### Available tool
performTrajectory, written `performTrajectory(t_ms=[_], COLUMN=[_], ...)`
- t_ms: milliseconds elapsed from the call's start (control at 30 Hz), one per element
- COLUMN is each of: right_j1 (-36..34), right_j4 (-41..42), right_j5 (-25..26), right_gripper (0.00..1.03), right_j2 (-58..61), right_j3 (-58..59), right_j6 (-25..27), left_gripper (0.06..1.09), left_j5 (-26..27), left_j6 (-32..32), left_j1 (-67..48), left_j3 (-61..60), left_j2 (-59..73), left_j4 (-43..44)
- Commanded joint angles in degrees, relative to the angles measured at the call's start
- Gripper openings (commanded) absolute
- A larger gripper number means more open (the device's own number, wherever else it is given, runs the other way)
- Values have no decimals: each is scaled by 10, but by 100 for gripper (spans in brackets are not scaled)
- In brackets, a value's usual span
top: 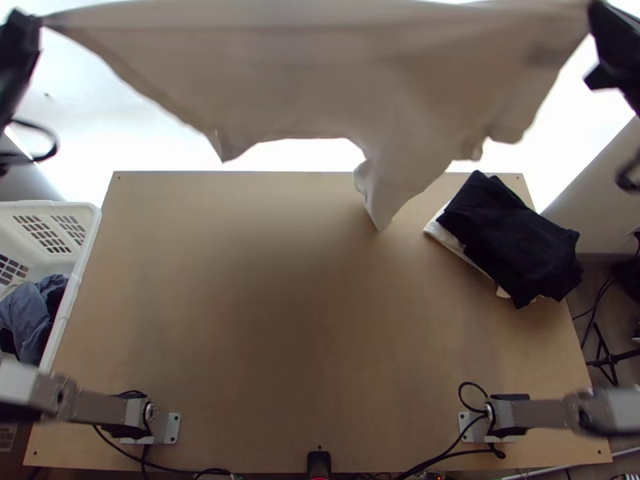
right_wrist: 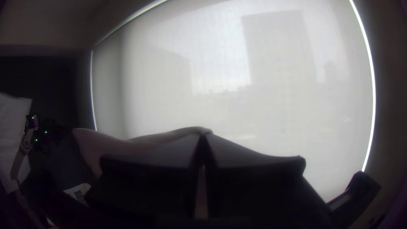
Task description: Fold the t-shirt
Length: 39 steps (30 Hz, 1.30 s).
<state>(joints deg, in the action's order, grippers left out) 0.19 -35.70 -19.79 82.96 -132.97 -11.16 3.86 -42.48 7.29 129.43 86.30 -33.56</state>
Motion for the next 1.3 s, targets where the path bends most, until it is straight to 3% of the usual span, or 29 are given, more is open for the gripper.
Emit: performTrajectory(t_ms=[0, 233, 633, 767, 1033, 1167, 1267], right_j1=[6, 9, 16, 26, 30, 32, 32], right_j4=[-152, -256, -255, -290, -425, -426, -376], right_j5=[-81, -97, -99, -109, -104, -86, -86], right_gripper=[3, 3, 3, 3, 3, 3, 3], right_j2=[-119, -175, -189, -210, -324, -357, -359], right_j3=[-6, -30, -58, -41, 96, 166, 228], right_j6=[-11, -11, -58, -64, 5, 15, 29], left_gripper=[9, 9, 9, 9, 9, 9, 9], left_j5=[92, 120, 130, 152, 177, 179, 179], left_j6=[-16, -17, -12, -12, 10, 5, 5], left_j1=[20, 26, 29, 28, 22, 19, 19], left_j3=[-15, -28, -29, -45, -233, -340, -387], left_j2=[-134, -206, -234, -253, -393, -441, -438], left_j4=[-96, -155, -180, -208, -204, -197, -173])
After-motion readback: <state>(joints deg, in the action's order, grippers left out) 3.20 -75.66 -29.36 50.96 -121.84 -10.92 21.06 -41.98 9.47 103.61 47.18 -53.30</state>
